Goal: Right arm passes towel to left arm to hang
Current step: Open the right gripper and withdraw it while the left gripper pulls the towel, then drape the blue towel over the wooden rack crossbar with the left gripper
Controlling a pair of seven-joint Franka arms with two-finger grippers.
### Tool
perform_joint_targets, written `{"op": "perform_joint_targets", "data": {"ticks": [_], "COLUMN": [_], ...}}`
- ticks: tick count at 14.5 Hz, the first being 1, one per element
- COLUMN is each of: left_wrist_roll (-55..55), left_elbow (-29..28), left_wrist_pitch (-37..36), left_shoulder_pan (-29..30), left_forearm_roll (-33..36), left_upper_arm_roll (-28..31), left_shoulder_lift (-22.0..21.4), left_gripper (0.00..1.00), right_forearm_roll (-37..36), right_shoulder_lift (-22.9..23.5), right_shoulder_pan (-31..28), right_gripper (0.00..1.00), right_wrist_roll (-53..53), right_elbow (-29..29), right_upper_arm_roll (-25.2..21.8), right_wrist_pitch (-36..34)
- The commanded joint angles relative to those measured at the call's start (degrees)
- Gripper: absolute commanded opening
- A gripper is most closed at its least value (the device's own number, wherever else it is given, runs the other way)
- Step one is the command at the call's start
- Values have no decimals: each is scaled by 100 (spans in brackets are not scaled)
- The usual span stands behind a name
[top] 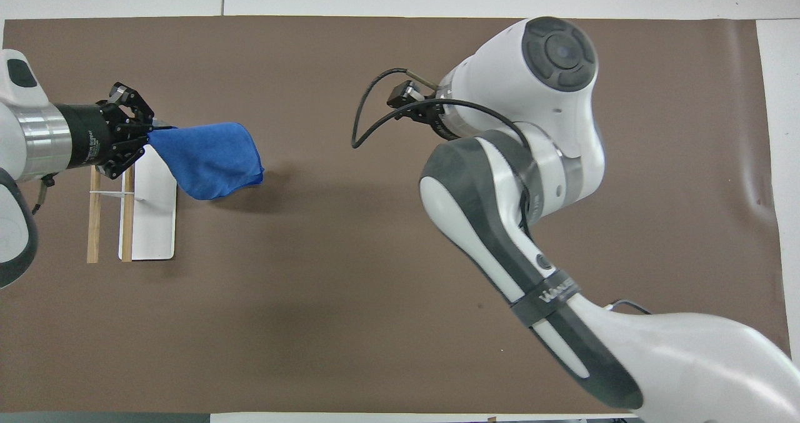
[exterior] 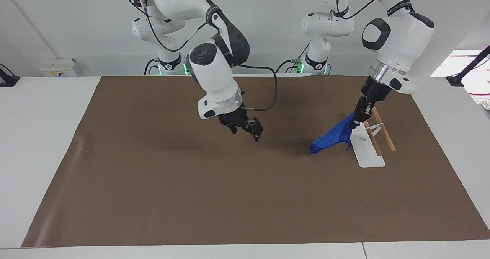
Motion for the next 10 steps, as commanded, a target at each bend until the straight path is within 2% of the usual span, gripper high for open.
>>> {"op": "perform_joint_targets", "data": {"ticks": [1,4,7,10], "left_wrist_roll": [39,30,30,39], "left_elbow": [-687,-1207,-1217,-1243], "left_wrist_pitch": [109,670,804,821], "left_shoulder_pan": [591,1171,1665,2016], "left_forearm_roll": [171,163,163,163], "left_upper_arm_roll": [-30,-30,-39,-39], "left_shoulder_lift": [-582,-917,-926,-952], "left_gripper": [0,0,0,0], "right_forearm_roll": [-511,-951,-1189,-1549], "right_shoulder_lift": [-316,-632,-957,-1300], "right_shoulder_pan": [-786,-1445,-2078,-2360], "right_gripper": [100,100,100,100], "right_wrist_roll": [-1303,-2463,-3404,-3811], "right_elbow": [-65,-21,242,392], "right_upper_arm_roll": [73,73,64,55], "right_wrist_pitch": [-664,-1358,-2105,-2757]}}
